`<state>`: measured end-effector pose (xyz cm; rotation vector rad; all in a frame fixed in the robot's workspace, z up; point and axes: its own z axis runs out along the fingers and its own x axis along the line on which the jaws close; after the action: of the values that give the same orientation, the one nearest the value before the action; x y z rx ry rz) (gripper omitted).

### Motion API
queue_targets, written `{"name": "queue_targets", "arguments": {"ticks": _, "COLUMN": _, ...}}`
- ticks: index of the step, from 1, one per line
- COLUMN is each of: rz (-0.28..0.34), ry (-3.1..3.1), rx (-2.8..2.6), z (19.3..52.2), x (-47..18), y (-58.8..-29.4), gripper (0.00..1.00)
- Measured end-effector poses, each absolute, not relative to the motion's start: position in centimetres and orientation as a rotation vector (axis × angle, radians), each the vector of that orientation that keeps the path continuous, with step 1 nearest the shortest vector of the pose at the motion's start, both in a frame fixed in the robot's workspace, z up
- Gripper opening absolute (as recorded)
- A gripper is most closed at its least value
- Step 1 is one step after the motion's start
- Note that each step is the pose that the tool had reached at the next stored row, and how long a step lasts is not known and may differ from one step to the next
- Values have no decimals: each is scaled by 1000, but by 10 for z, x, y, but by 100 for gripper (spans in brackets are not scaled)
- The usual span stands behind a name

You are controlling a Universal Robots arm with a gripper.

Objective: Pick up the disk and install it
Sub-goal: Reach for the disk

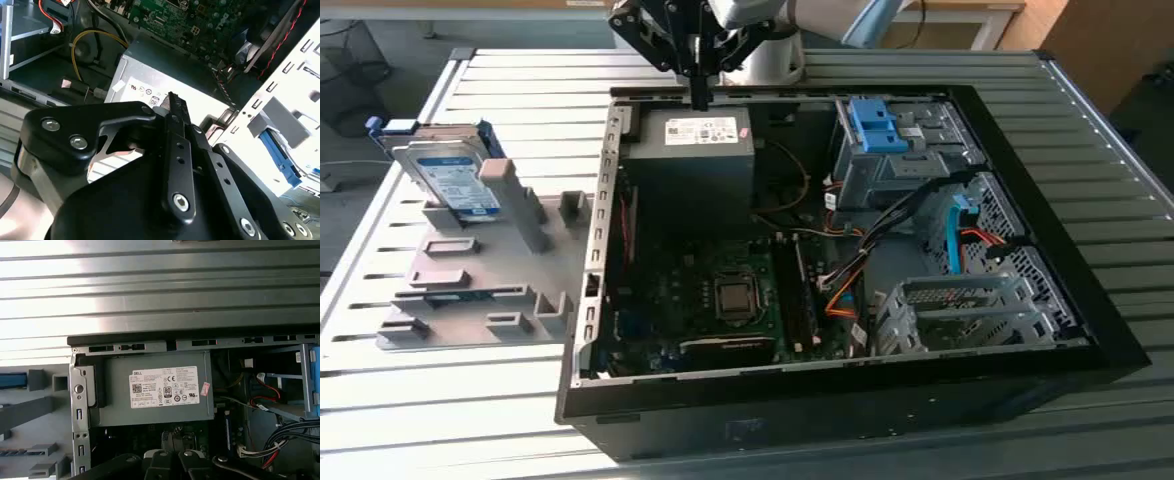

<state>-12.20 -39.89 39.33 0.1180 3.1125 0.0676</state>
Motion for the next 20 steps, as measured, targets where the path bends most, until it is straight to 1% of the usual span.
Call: {"name": "queue_targets", "arguments": {"ticks": 20, "rz": 68, "ry": 3112, "rx": 118, "z": 393, "x": -132, "y": -399, "gripper": 11}}
